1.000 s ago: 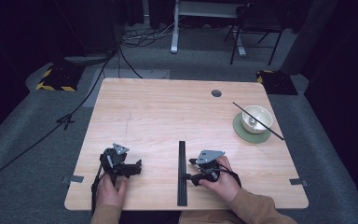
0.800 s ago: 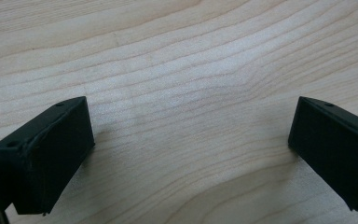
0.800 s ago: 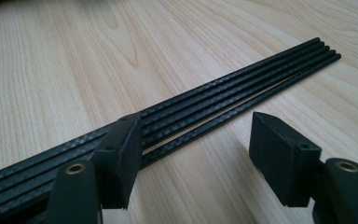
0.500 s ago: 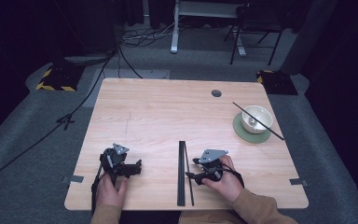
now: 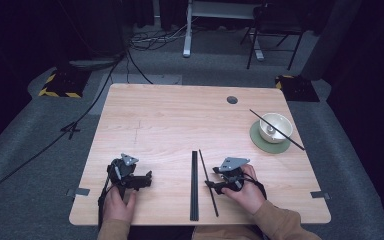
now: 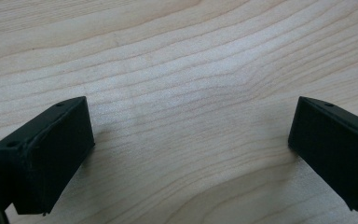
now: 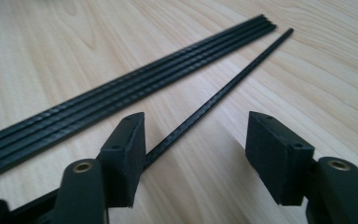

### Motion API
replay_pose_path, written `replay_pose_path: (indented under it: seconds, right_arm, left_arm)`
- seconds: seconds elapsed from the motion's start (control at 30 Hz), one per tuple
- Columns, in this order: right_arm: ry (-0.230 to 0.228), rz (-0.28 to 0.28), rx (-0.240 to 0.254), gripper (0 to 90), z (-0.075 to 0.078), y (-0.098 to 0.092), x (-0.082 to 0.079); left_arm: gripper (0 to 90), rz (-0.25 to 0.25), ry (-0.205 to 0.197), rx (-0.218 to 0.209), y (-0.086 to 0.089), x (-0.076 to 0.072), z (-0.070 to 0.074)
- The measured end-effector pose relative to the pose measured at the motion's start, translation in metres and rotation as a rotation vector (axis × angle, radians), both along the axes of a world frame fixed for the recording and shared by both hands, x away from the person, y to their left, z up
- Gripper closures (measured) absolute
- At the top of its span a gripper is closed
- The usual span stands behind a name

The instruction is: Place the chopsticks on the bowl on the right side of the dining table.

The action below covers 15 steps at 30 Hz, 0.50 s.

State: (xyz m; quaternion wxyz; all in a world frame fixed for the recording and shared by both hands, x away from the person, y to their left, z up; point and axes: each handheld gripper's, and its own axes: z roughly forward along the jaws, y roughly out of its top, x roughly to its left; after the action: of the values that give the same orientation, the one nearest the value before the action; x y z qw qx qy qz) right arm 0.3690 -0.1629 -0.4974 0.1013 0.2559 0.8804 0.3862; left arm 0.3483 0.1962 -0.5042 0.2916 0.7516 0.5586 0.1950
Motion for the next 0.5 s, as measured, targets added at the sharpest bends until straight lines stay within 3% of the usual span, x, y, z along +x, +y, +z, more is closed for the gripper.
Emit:
replay_pose_path:
  seconds: [0.2, 0.3, 0.33, 0.5]
  right_arm:
    - [-0.001, -0.005, 0.007, 49.3, 0.005, -0.008, -0.001]
    - [0.012, 0.019, -0.028, 58.2, 0.006, -0.007, -0.004]
    - [0.030, 0.006, -0.029, 59.5, 0.005, -0.007, -0.005]
    - [0.026, -0.006, -0.050, 63.9, 0.006, -0.015, 0.000]
  left_arm:
    - [0.2, -0.002, 0.000, 0.001, 0.000, 0.000, 0.000]
    - [0.2, 0.001, 0.000, 0.000, 0.000, 0.000, 0.000]
    - [0.2, 0.001, 0.000, -0.001, 0.000, 0.000, 0.000]
    - [0.2, 0.000, 0.000, 0.000, 0.000, 0.000, 0.000]
